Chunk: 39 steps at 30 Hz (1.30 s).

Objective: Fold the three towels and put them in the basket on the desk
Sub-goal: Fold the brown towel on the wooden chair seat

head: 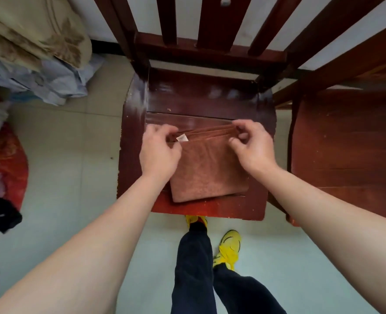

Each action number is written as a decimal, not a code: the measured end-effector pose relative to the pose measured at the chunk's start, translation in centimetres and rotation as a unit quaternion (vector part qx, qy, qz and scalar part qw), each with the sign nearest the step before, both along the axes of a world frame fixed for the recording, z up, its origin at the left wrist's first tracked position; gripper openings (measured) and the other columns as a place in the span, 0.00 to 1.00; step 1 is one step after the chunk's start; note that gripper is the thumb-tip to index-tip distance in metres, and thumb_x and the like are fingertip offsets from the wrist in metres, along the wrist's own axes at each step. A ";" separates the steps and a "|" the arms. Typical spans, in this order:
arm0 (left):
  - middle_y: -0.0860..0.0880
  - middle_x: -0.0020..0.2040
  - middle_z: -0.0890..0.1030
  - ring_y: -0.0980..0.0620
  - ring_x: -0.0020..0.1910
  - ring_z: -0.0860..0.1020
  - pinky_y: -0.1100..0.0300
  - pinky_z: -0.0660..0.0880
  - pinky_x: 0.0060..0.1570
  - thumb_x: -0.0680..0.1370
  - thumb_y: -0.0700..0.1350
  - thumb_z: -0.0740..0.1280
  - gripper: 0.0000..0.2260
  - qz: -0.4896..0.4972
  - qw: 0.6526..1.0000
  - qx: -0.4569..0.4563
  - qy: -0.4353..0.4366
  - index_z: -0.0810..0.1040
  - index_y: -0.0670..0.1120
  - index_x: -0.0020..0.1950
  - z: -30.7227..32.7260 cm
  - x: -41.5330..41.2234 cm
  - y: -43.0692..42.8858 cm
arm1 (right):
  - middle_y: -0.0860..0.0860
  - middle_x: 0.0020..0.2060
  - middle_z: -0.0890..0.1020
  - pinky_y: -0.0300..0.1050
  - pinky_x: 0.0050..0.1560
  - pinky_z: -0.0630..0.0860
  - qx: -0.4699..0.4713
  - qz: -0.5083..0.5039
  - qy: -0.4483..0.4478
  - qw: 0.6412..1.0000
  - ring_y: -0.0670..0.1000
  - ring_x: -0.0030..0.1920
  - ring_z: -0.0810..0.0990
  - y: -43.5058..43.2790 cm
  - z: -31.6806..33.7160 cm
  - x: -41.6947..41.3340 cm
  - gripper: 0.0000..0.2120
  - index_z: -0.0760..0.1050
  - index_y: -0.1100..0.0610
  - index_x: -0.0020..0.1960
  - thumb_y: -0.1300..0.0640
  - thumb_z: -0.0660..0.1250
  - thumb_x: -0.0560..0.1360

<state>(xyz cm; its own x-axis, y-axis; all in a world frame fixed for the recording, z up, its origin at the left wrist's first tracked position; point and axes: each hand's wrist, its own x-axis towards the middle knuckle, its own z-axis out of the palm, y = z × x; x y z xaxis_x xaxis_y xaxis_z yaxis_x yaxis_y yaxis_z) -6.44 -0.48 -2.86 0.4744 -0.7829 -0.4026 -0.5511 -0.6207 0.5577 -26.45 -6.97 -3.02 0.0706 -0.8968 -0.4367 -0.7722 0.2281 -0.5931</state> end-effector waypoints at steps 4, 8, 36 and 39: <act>0.48 0.55 0.74 0.47 0.58 0.72 0.51 0.72 0.49 0.74 0.48 0.71 0.07 -0.173 0.978 0.098 -0.066 0.82 0.50 0.51 -1.1 1.4 -0.4 | 0.45 0.51 0.74 0.47 0.51 0.72 -0.015 0.137 0.115 0.984 0.51 0.54 0.77 -1.1 -0.8 -0.1 0.08 0.81 0.45 0.54 0.49 0.70 0.74; 0.46 0.52 0.76 0.44 0.55 0.75 0.51 0.72 0.48 0.75 0.50 0.69 0.07 -0.093 0.990 0.095 -0.055 0.80 0.48 0.47 -1.6 2.2 -1.8 | 0.50 0.51 0.77 0.49 0.50 0.72 -0.023 0.144 0.155 0.977 0.54 0.55 0.76 -3.1 -1.3 0.1 0.07 0.81 0.49 0.52 0.50 0.68 0.76; 0.39 0.64 0.73 0.39 0.64 0.71 0.45 0.69 0.65 0.63 0.60 0.77 0.39 -0.534 0.821 0.041 -0.197 0.72 0.43 0.68 -1.4 -1.0 6.7 | 0.50 0.39 0.80 0.47 0.48 0.80 0.382 -0.277 -0.092 0.877 0.48 0.39 0.79 6.4 0.2 -3.9 0.12 0.80 0.59 0.48 0.51 0.75 0.72; 0.37 0.72 0.68 0.38 0.71 0.65 0.42 0.66 0.68 0.64 0.52 0.78 0.34 -0.532 0.820 0.038 -0.206 0.73 0.43 0.67 -1.4 -1.0 6.5 | 0.54 0.41 0.82 0.52 0.50 0.81 0.363 -0.220 -0.040 0.905 0.50 0.39 0.80 6.2 1.1 -4.9 0.10 0.79 0.58 0.50 0.52 0.72 0.74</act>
